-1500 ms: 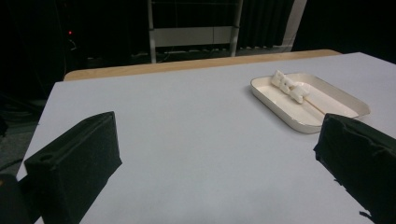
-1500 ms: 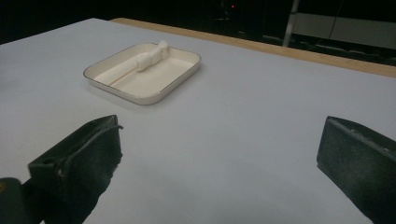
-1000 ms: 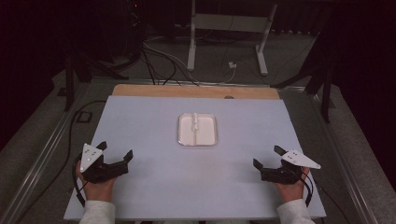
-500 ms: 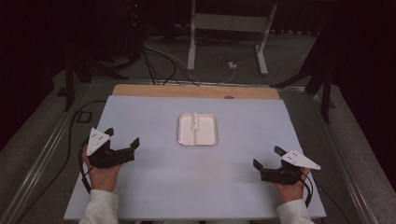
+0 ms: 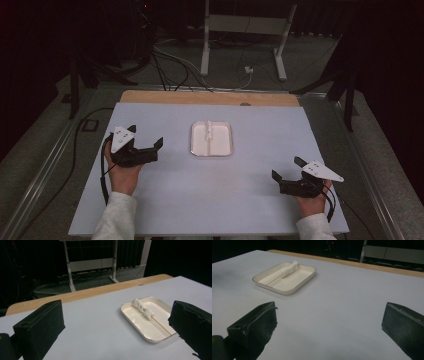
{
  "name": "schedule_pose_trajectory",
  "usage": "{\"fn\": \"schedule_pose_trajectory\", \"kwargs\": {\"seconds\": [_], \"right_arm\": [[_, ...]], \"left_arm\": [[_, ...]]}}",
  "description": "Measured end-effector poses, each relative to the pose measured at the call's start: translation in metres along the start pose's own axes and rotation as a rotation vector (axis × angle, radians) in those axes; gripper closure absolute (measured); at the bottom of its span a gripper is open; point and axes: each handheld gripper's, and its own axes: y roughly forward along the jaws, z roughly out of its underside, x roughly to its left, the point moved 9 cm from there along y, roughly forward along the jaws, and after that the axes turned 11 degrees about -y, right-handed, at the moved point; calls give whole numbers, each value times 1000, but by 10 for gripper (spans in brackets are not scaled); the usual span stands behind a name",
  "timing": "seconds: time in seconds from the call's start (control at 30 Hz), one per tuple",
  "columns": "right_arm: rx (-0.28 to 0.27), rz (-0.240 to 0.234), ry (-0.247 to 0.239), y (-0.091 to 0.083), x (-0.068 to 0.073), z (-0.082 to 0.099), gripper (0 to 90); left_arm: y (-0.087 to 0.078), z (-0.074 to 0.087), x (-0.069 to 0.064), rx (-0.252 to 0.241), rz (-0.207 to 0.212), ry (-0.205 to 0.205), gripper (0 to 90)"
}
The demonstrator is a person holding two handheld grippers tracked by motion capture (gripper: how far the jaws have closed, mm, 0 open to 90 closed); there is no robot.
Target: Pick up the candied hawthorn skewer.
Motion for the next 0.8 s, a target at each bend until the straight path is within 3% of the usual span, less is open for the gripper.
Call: {"fn": "schedule_pose_trajectory", "kwargs": {"seconds": [0.07,0.8], "right_arm": [[-1,0,1,0,0,0,1],[1,7,4,0,-2,1,1]], "left_arm": [[7,-1,-5,2,18,-2,7],[62,9,-28,78,23,-2,8]]}}
